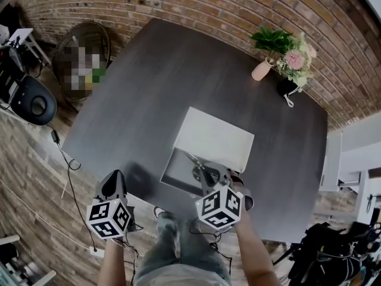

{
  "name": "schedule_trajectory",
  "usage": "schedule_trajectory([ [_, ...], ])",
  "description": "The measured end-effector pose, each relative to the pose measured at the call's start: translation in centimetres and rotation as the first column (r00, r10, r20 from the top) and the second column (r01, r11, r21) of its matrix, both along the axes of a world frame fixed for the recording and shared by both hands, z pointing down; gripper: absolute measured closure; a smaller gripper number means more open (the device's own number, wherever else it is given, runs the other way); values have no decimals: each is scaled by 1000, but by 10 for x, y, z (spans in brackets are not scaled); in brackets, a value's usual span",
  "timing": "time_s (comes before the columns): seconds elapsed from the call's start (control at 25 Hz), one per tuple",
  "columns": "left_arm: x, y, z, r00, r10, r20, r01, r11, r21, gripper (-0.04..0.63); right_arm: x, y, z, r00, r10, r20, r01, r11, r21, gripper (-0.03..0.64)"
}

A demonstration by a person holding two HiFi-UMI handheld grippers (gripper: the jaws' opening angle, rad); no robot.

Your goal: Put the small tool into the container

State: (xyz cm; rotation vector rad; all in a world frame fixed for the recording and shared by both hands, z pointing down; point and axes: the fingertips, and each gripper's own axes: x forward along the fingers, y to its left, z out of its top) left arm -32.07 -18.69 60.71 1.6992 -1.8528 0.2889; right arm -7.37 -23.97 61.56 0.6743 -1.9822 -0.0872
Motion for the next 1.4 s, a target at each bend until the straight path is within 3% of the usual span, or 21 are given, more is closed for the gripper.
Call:
schedule_trajectory([
  [0.52, 2, -1, 1, 1000, 11, -1, -11, 1000, -1, 595, -2, -7, 11, 996, -15, -90, 20, 998, 54, 598],
  [0.84, -2, 4, 4, 1000, 11, -6, -11, 1000, -6, 595, -5, -5, 14, 996, 1, -87, 4, 999, 51, 597],
  [1.4, 2, 7, 2, 1000, 10, -21, -10, 1000, -3, 595, -6, 3, 18, 999, 39, 2, -39, 995, -95, 564],
])
